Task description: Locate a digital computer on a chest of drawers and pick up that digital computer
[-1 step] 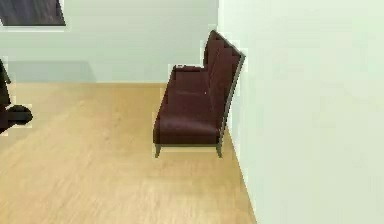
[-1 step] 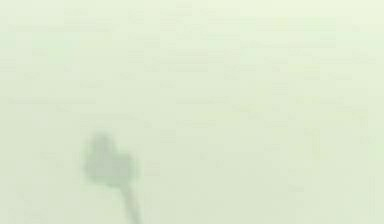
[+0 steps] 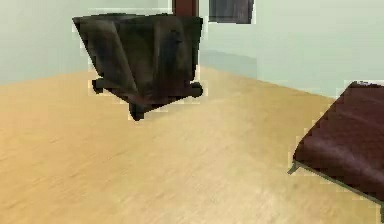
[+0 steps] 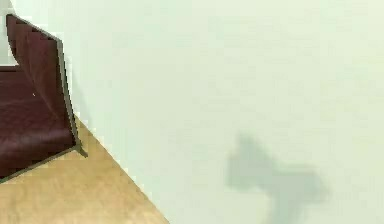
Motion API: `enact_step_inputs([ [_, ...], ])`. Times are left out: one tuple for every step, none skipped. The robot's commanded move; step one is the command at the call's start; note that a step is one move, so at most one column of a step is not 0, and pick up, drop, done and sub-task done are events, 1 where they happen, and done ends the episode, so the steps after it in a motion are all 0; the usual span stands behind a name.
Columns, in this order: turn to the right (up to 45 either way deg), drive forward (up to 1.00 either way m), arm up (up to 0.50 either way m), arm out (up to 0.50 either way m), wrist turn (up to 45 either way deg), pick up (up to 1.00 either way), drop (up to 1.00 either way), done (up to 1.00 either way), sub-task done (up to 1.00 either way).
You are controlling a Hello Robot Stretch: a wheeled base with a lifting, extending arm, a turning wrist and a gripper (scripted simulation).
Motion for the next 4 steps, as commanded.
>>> enact_step_inputs([
  [-42.0,0.0,0.0,0.0,0.0,0.0,0.0,0.0,0.0],
  [0.0,0.05,0.0,0.0,0.0,0.0,0.0,0.0,0.0],
  [-36.0,0.0,0.0,0.0,0.0,0.0,0.0,0.0,0.0],
  [0.0,1.0,0.0,0.0,0.0,0.0,0.0,0.0,0.0],
])
